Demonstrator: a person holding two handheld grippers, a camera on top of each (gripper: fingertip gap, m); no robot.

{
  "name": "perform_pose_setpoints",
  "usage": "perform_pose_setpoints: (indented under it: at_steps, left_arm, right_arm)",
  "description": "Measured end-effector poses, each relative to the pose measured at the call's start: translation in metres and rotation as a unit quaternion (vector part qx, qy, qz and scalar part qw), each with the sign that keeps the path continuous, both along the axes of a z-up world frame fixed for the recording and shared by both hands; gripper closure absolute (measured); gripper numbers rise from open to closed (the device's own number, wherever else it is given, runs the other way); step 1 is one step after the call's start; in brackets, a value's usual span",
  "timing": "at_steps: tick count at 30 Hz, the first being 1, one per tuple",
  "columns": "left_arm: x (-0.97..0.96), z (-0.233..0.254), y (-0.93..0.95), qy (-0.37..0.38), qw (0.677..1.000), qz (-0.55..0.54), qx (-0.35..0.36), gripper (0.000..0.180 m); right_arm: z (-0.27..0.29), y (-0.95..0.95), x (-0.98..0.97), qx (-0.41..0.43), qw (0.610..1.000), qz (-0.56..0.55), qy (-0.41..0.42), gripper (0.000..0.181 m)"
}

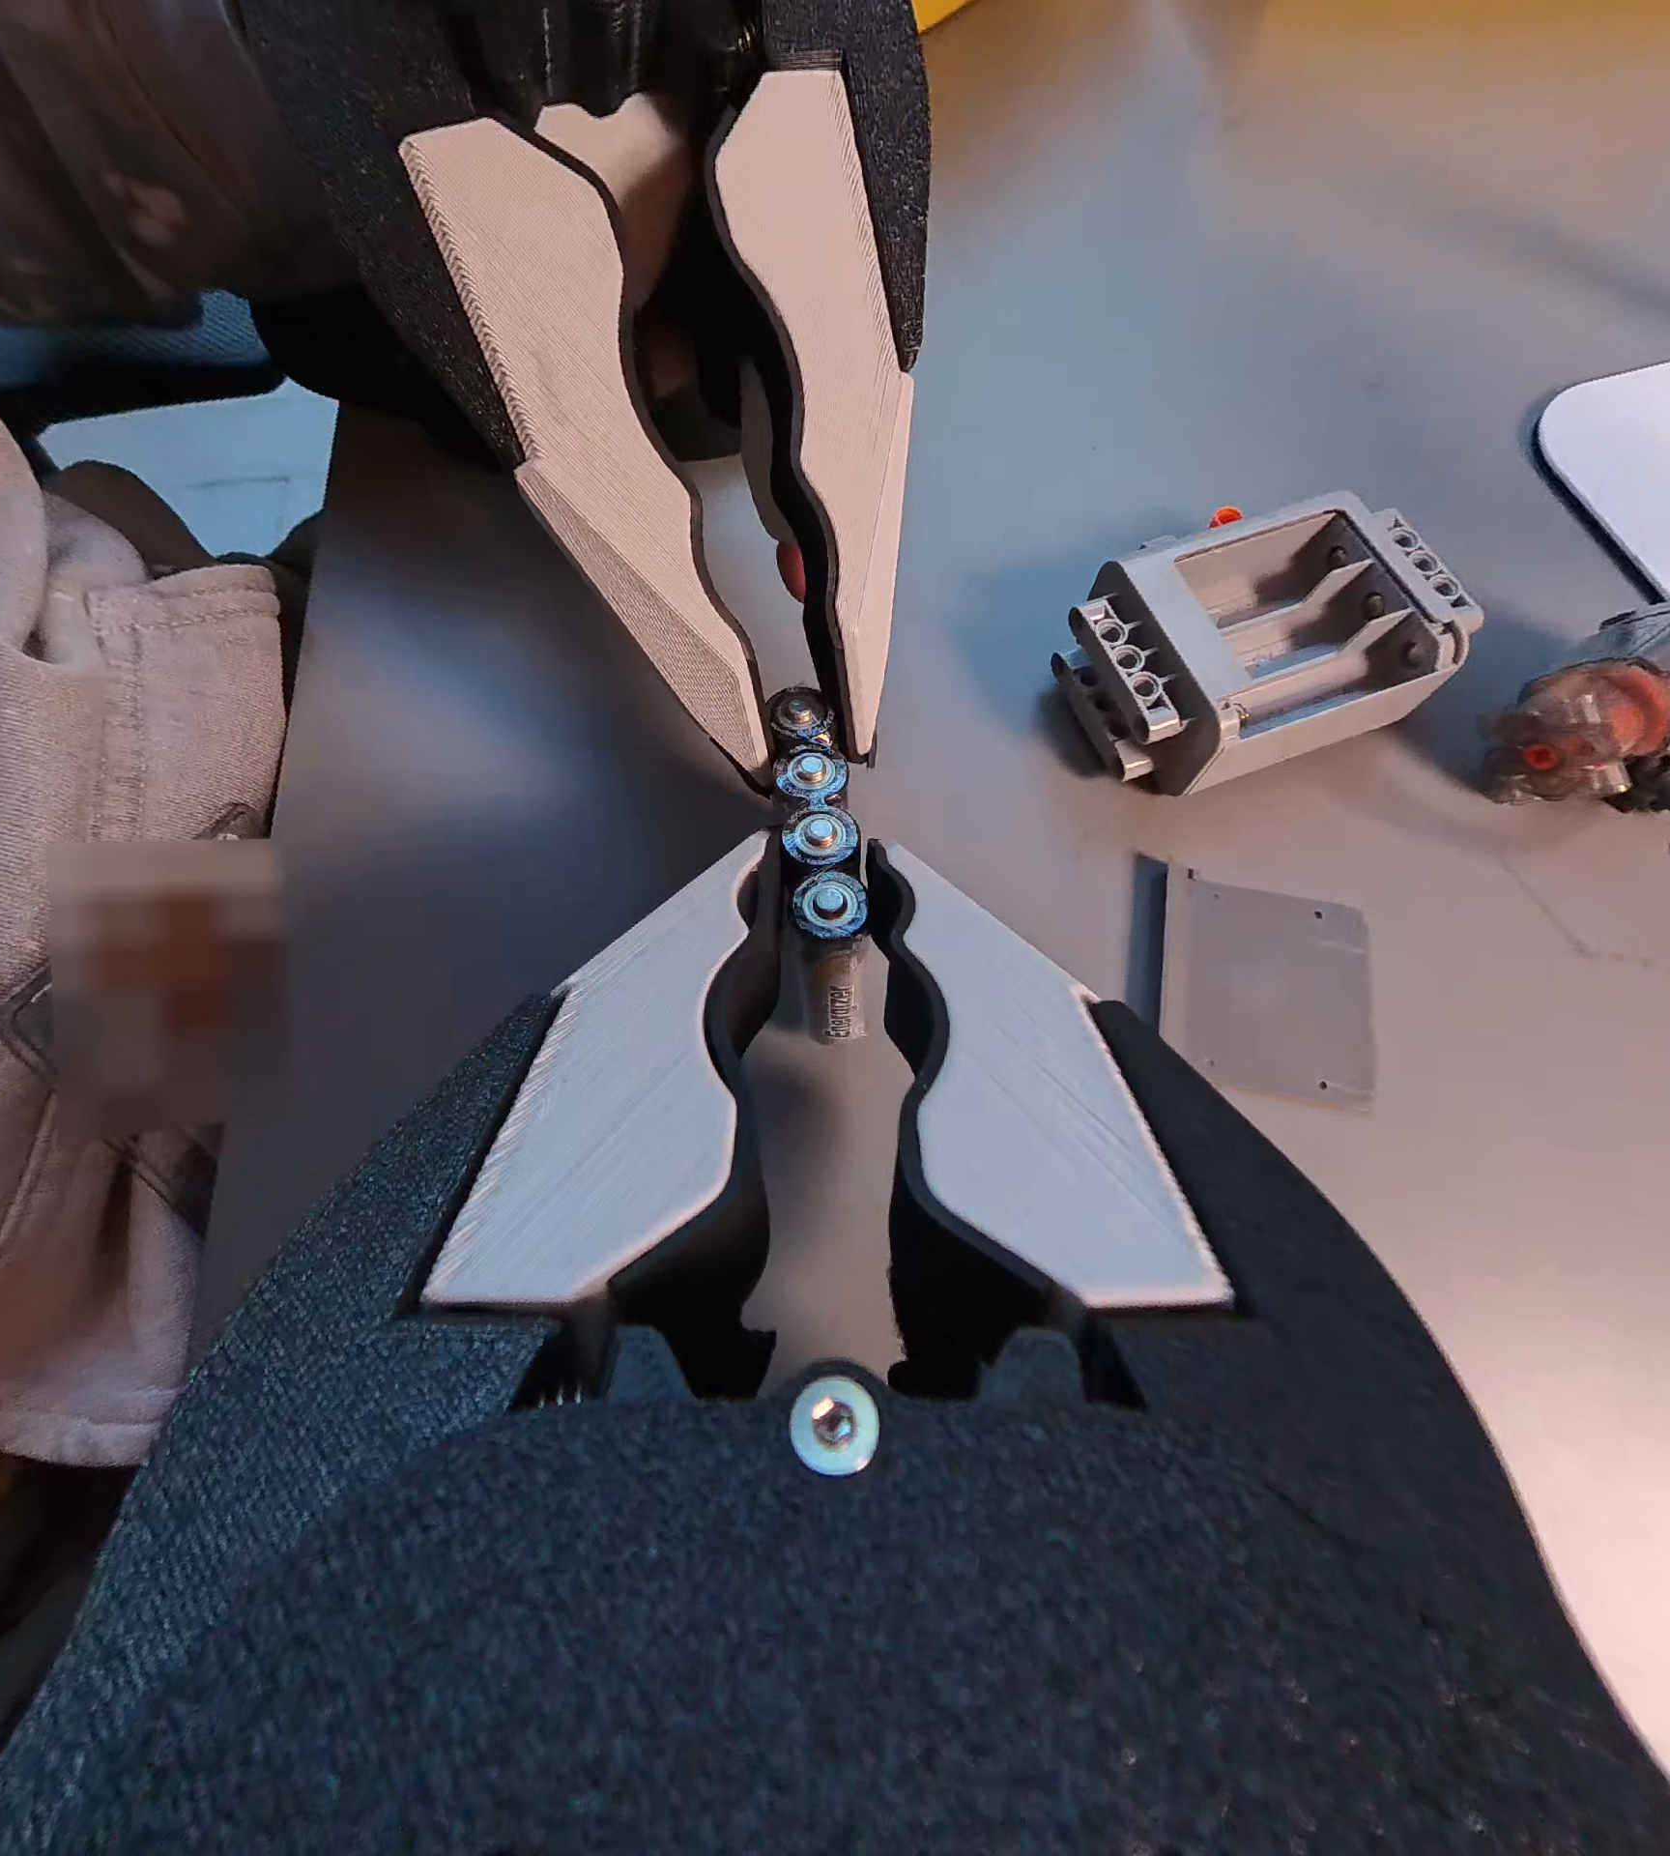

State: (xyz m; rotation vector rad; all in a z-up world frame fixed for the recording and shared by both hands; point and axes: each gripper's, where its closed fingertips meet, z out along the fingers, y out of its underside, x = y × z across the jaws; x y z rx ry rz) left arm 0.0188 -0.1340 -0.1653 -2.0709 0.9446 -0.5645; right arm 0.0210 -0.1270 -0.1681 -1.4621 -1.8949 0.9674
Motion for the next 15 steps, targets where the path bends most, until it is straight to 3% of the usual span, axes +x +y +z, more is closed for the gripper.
perform_pose_setpoints:
  at_steps: [15]
  left_arm:
    - [-0.013,0.000,0.020,-0.005,0.993,0.118,0.015,0.169]
  right_arm:
    - [-0.004,0.020,-0.014,0.012,0.993,-0.117,-0.005,0.169]
